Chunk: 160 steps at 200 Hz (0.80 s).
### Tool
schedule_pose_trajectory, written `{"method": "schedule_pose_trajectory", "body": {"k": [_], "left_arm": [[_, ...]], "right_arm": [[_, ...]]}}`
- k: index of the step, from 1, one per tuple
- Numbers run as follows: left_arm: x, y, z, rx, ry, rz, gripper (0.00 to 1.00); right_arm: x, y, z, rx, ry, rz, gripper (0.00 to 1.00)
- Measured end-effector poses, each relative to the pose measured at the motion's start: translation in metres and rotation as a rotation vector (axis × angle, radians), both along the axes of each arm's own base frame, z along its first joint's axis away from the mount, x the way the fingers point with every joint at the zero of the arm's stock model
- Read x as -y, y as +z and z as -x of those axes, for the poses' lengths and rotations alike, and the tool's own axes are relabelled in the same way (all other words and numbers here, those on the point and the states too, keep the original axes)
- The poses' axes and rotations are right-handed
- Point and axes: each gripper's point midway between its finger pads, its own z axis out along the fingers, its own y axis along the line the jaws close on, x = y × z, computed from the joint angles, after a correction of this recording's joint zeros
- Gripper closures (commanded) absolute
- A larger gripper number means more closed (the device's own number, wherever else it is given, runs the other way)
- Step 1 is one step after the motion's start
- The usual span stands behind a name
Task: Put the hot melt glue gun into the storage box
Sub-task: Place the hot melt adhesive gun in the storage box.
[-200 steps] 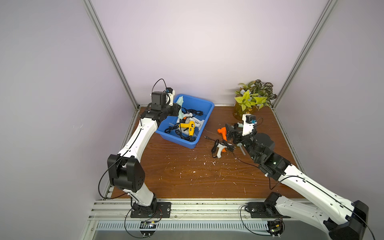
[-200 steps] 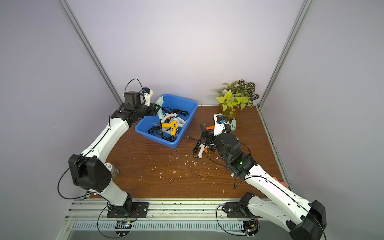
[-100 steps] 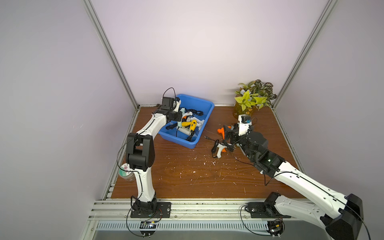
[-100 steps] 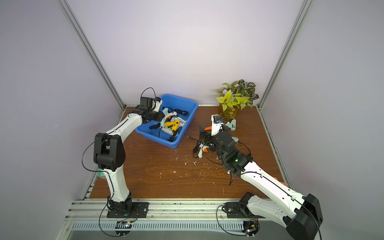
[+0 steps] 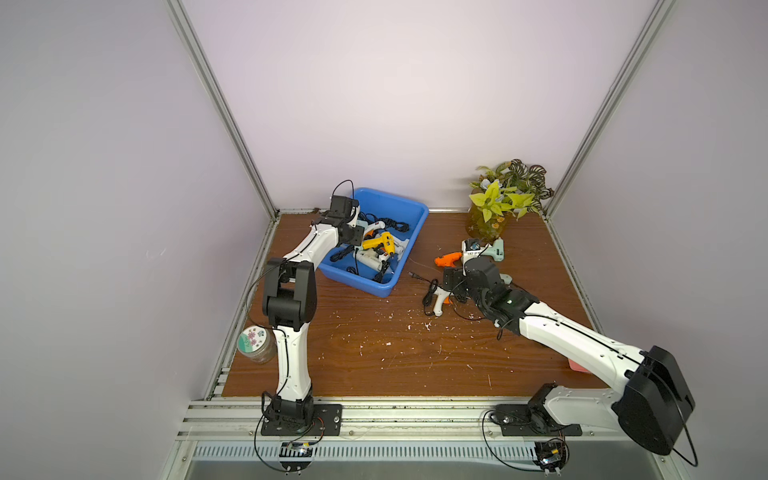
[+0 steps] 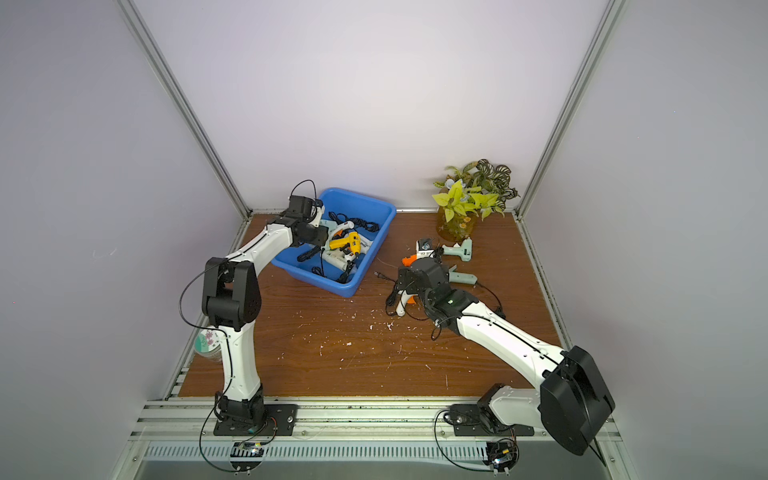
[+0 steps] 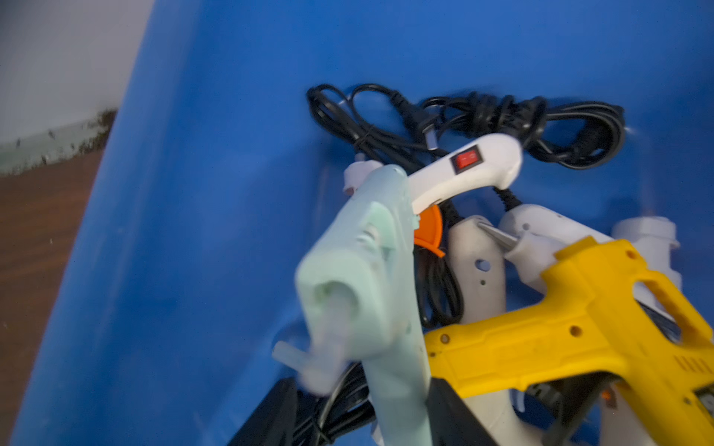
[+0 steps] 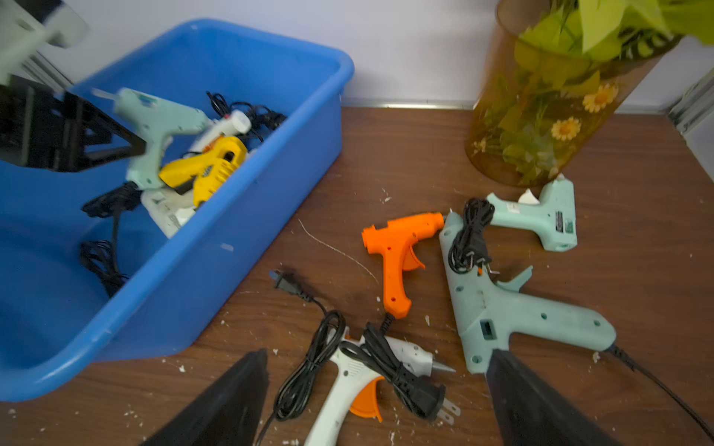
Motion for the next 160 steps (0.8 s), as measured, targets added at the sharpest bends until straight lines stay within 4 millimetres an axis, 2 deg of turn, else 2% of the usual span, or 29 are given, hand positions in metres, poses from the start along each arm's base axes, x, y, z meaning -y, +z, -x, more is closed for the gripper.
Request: {"method": "schedule_pose_trajectory", "body": {"k": [31, 59, 72, 91, 116, 130, 142, 160], "left_arm": [[-0.015, -0.001, 0.002, -0.004, 0.071, -0.054, 0.28], [-0.029, 0.014, 0.008, 0.02, 0.142, -0.093, 0.19], [-0.035, 0.031, 0.014, 0.044, 0.173, -0.097, 0.14], [-0.039, 0.068, 0.024, 0.109, 0.202, -0.074, 0.01], [-0.037, 0.125, 0.047, 0.226, 0.219, 0.014, 0.01], [-0.033, 0.149, 0.064, 0.292, 0.21, 0.081, 0.01], [-0.03, 0.16, 0.082, 0.337, 0.203, 0.14, 0.01], [-0.024, 0.158, 0.109, 0.373, 0.185, 0.233, 0.01]], "right_arm": [[0.014, -0.017, -0.006, -0.068, -0.037, -0.034, 0.08], [0.031, -0.035, -0.008, -0.125, -0.072, -0.074, 0.11], [0.038, -0.045, -0.006, -0.155, -0.082, -0.084, 0.13], [0.044, -0.055, -0.005, -0.192, -0.085, -0.093, 0.17], [0.046, -0.063, -0.007, -0.219, -0.08, -0.104, 0.2], [0.047, -0.066, -0.007, -0.232, -0.076, -0.108, 0.21], [0.05, -0.07, -0.008, -0.242, -0.079, -0.1, 0.22], [0.056, -0.076, -0.011, -0.254, -0.091, -0.09, 0.23]]}}
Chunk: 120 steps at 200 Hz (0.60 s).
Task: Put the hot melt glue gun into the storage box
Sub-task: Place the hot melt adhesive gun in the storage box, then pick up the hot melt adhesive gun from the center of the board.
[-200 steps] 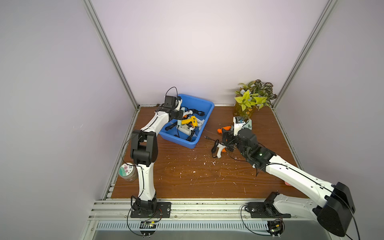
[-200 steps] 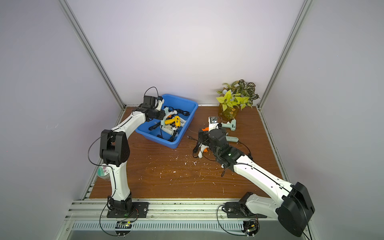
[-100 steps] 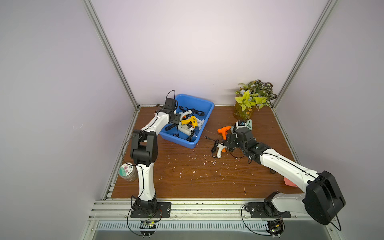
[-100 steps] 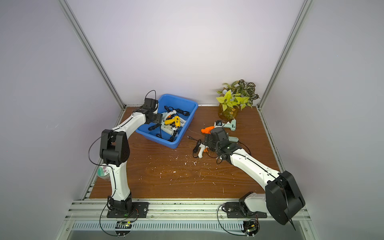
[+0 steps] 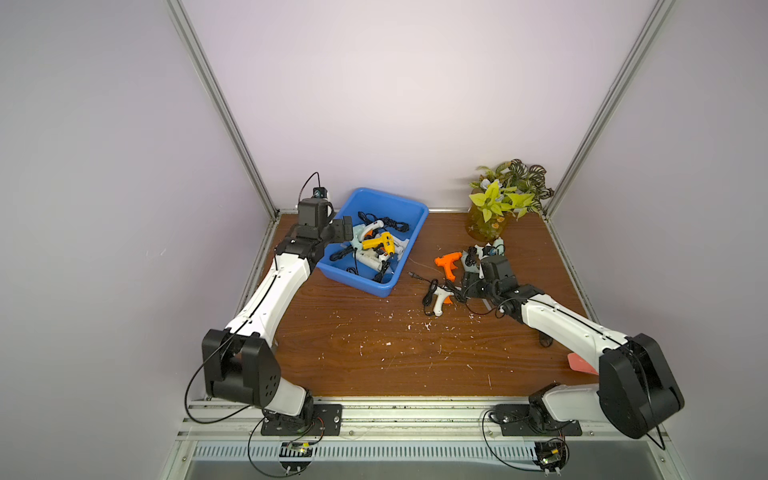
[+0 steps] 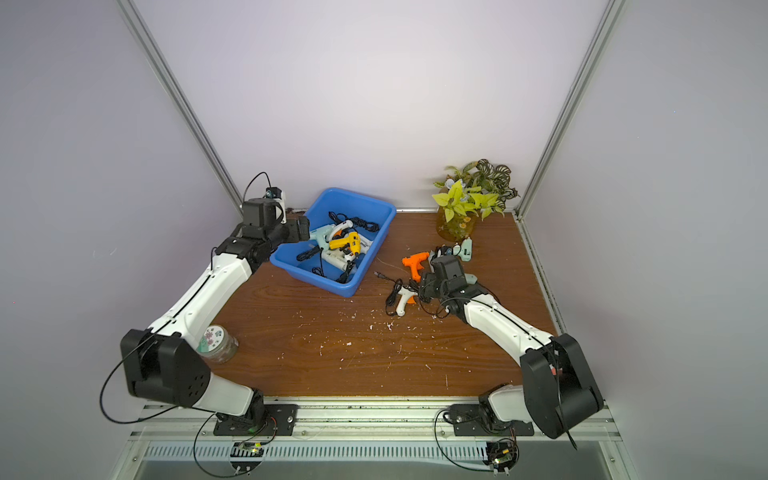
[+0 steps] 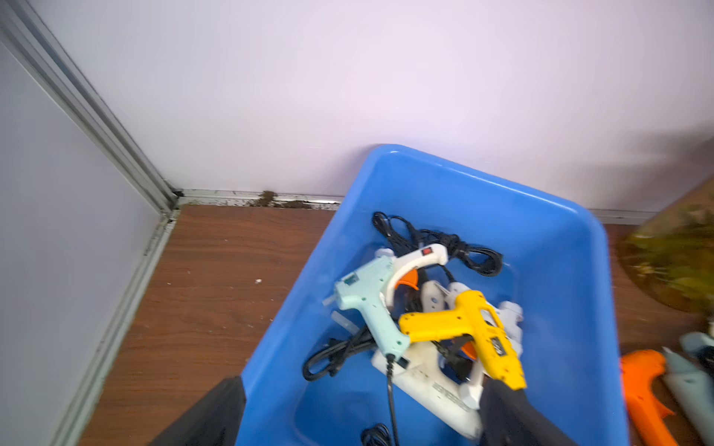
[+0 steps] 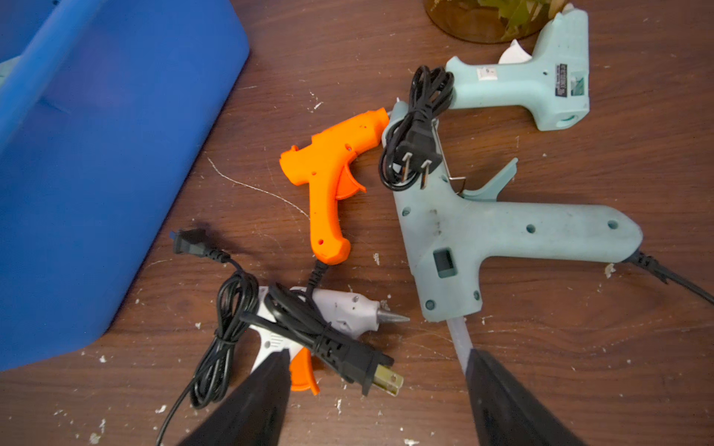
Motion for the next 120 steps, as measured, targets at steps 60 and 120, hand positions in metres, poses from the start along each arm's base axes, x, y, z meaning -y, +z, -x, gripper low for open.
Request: {"method": "schedule_pose_trajectory", "body": {"k": [60, 120], "left_arm": [[0.019, -0.028, 0.054, 0.071, -0.075, 0.225, 0.01], [0.027, 0.0, 0.07, 0.21, -0.13, 0.318, 0.01]], "right_arm": [[0.019, -0.006, -0.021, -0.021, 0.003, 0.064, 0.32], [0.015, -0.021, -0.05, -0.045, 0.076, 0.165, 0.4]]}}
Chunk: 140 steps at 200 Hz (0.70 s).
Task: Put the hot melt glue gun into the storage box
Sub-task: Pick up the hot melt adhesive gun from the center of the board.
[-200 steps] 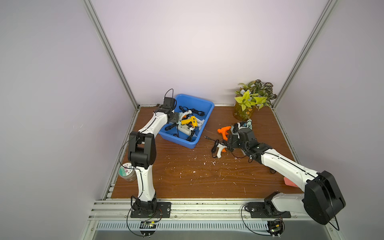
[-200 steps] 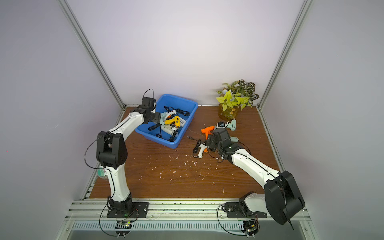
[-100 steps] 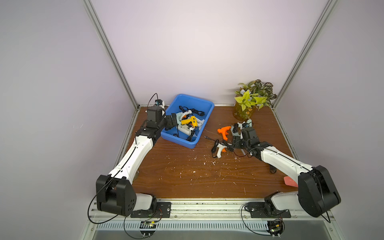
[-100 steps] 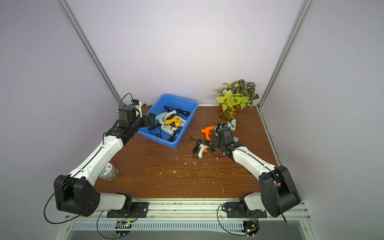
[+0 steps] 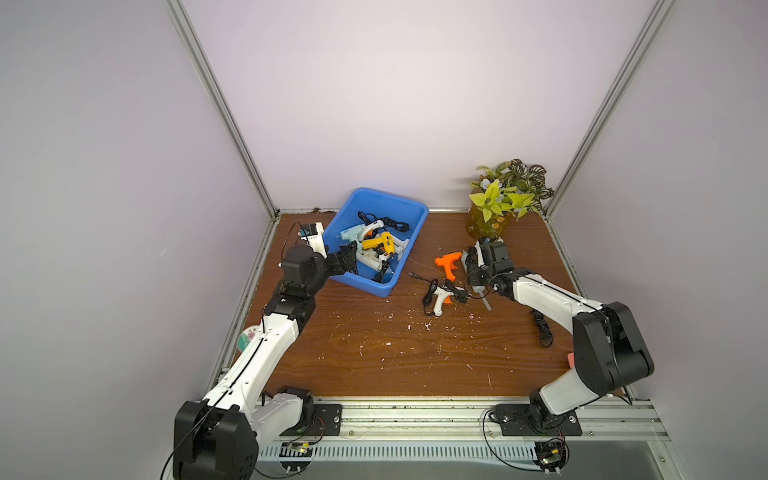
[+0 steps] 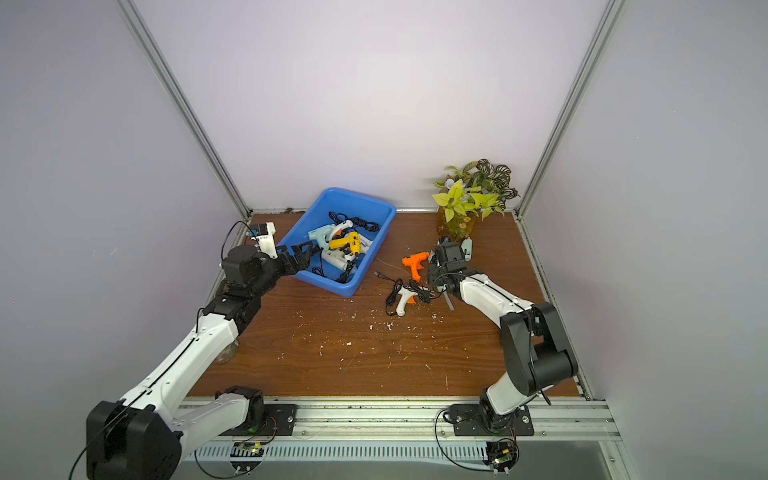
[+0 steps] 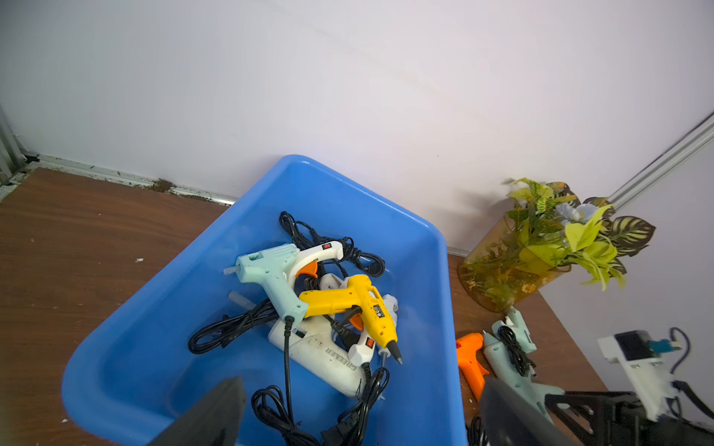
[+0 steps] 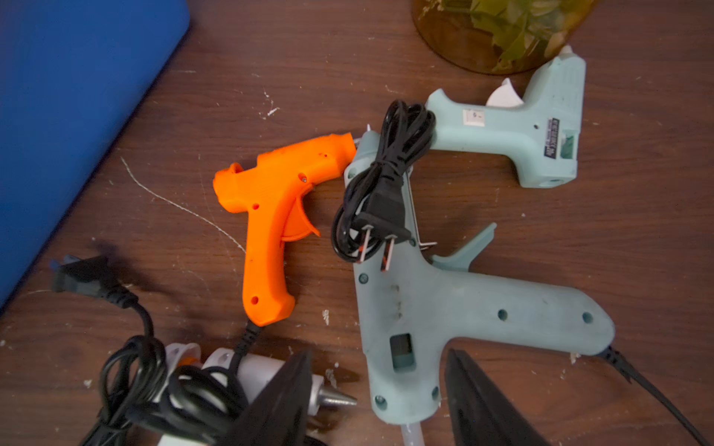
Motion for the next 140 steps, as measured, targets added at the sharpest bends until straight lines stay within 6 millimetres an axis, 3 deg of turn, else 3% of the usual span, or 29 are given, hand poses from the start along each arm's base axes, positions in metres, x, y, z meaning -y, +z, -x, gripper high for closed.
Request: {"method": "schedule_pose_trajectory", "body": {"k": [39, 140], "left_arm": [[0.0, 0.001, 0.001, 0.008, -0.002, 0.004, 0.01], [0.001, 0.003, 0.0, 0.014, -0.004, 0.017, 0.01]], "right_arm": [[0.003, -0.013, -0.007, -0.045, -0.015, 0.048, 0.41], [0.009, -0.04, 0.003, -0.127, -0.072, 0.047, 0.4]]}}
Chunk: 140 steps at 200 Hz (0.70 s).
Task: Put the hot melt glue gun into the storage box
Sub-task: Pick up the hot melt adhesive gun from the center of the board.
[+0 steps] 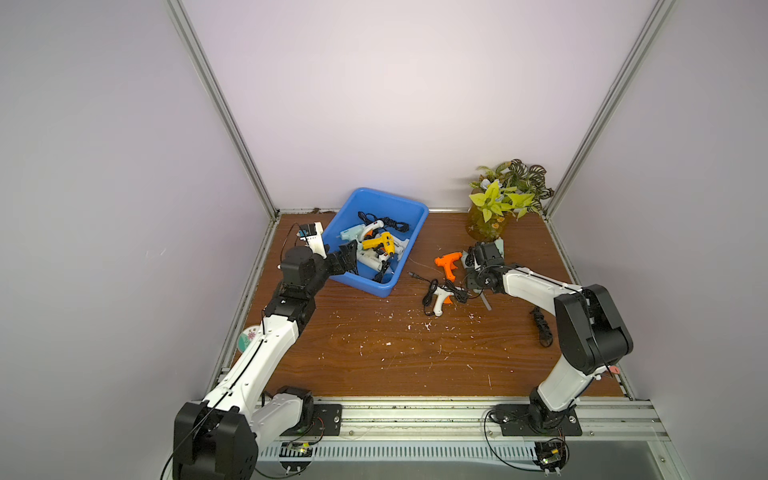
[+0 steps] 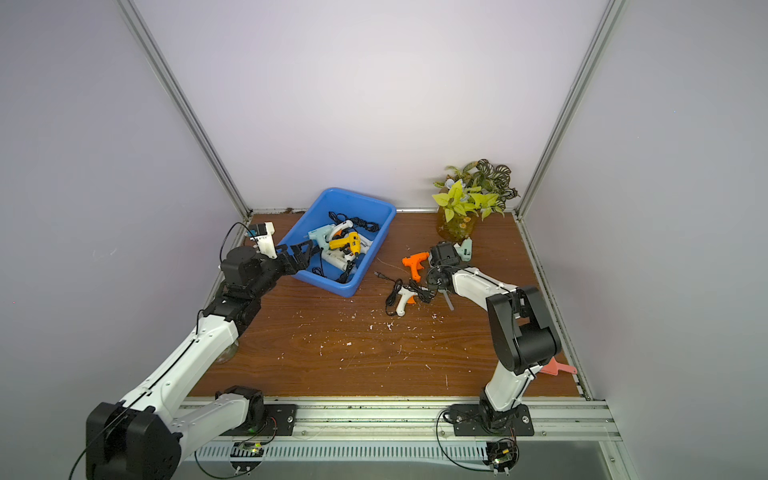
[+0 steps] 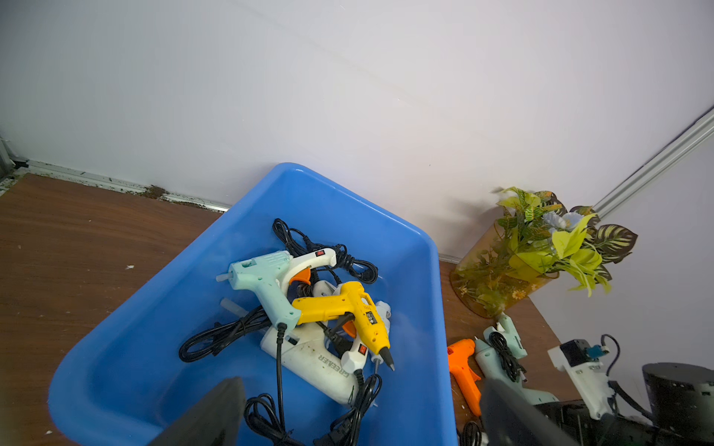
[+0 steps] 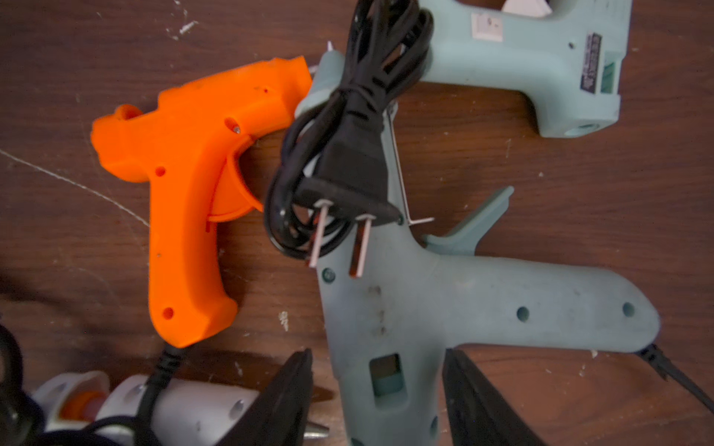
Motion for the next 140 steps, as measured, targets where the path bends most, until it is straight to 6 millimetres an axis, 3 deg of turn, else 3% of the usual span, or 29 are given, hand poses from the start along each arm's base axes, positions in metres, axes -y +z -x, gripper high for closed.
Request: {"method": "schedule_pose_trajectory", "body": {"k": [64, 111, 140], "left_arm": [[0.0, 0.0, 0.0, -0.001, 0.0, 0.003, 0.01], [0.0, -0.004, 0.001, -0.01, 0.001, 0.003, 0.01], [0.0, -0.006, 0.001, -0.013, 0.001, 0.002, 0.01]], "right_arm": [[0.003, -0.021, 0.02, -0.048, -0.057, -0.049, 0.4], [0.001, -0.026, 0.012, -0.038, -0.054, -0.049, 0.36], [-0.001, -0.03, 0.004, -0.029, -0.05, -0.04, 0.42]]}}
